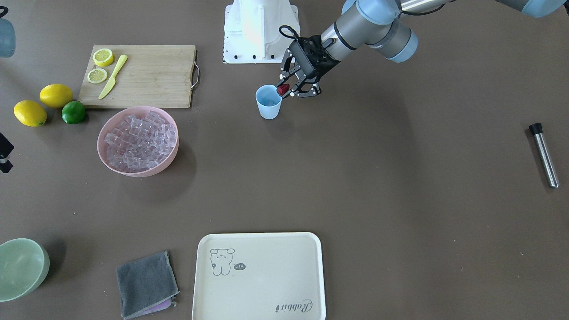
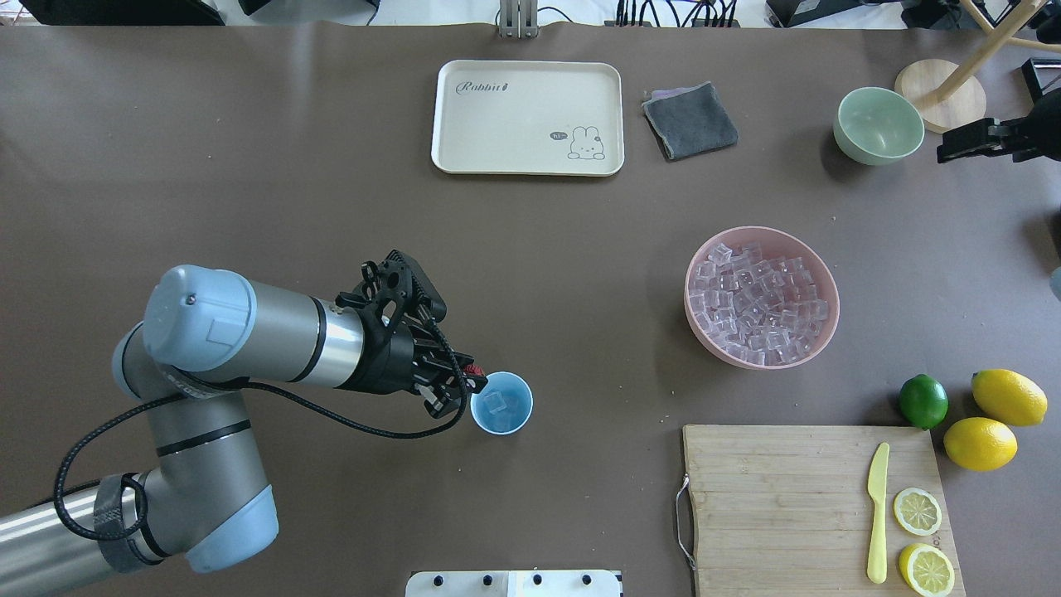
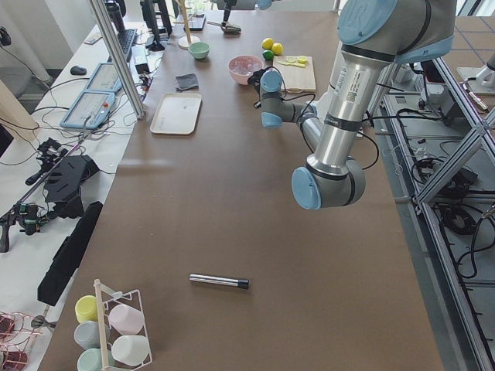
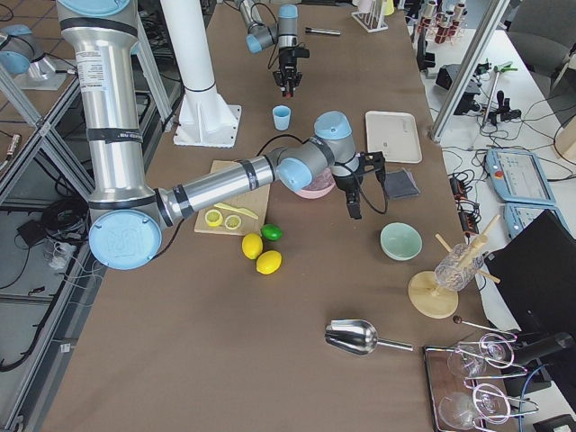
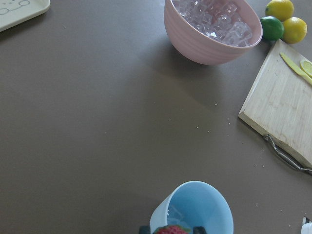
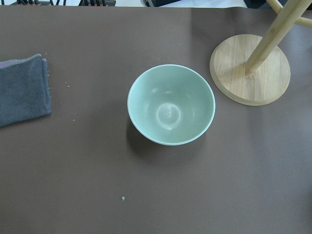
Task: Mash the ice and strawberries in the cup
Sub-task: 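Open the left gripper to drop the strawberry into the blue cup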
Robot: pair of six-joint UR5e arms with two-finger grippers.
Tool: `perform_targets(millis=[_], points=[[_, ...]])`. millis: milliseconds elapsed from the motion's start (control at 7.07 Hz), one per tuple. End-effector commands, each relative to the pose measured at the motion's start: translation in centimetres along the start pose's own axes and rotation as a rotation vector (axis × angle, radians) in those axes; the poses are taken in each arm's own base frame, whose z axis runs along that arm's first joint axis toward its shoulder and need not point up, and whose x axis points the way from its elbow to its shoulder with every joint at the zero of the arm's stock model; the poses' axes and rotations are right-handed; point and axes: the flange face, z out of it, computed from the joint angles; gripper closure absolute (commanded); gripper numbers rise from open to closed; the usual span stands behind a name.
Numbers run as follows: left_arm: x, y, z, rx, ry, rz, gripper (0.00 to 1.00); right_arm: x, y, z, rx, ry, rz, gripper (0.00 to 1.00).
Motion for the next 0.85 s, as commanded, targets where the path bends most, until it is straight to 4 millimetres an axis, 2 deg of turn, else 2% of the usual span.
perform_targets(millis=[0, 283, 707], points=[[2.0, 0.5, 2.2, 0.033, 0.010, 0.000, 1.00, 0.1, 0.1, -0.2, 0.005, 0.003, 0.002, 0.00], [2.1, 0.2, 2.1, 0.042, 0.012, 0.002, 1.00, 0.2, 0.3, -0.4, 0.006, 0.002, 0.006, 0.00], [1.1, 0.2, 2.5, 0.036, -0.007, -0.004, 1.00, 0.3, 0.6, -0.4, 0.004, 0.002, 0.007, 0.00]])
